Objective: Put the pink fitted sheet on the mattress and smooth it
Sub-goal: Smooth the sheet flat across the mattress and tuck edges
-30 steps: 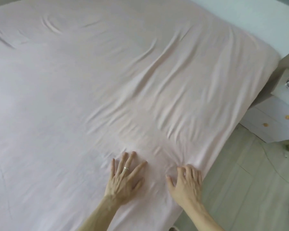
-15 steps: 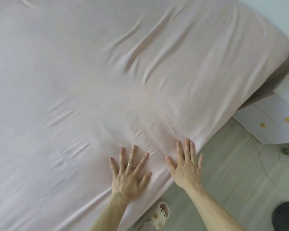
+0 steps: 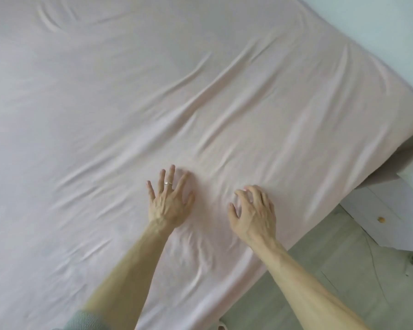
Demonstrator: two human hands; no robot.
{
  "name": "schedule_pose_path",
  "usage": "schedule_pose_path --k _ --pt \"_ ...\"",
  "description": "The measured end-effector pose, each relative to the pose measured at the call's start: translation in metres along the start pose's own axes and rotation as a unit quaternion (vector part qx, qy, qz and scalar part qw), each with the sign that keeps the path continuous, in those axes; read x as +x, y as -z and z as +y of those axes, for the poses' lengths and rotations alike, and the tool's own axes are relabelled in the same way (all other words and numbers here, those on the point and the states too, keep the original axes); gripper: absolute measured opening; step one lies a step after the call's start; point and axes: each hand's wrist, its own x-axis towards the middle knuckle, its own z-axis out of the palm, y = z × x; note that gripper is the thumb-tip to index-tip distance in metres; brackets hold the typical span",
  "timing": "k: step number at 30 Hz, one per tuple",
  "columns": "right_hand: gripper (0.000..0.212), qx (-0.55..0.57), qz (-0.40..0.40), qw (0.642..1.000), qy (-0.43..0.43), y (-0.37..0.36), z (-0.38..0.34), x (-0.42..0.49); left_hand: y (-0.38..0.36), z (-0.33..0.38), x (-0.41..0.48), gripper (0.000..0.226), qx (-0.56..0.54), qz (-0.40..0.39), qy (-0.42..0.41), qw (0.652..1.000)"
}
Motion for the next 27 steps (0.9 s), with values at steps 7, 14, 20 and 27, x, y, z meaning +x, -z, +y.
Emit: schedule_pose_path --k 7,14,20,27 --pt "0.068 -0.058 -0.128 0.99 0.007 -0.036 0.044 0.085 -0.046 0.058 0.033 0.063 -0.041 0.048 -0.022 0.998" --pt "0.066 -0.109 -0.193 0.973 -0.059 0.007 0.084 0.032 -0.037 0.072 0.013 0.064 -0.022 -0.024 -0.102 0.994" --pt "0.064 -0.054 -0.055 0.997 -0.016 0.004 0.054 0.151 0.006 0.084 0.117 0.066 -0.052 0.086 -0.067 0.993" --pt "0.067 -0.119 -0.101 0.987 -0.03 -0.033 0.14 0.159 -0.046 0.149 0.114 0.063 -0.027 0.085 -0.056 0.994"
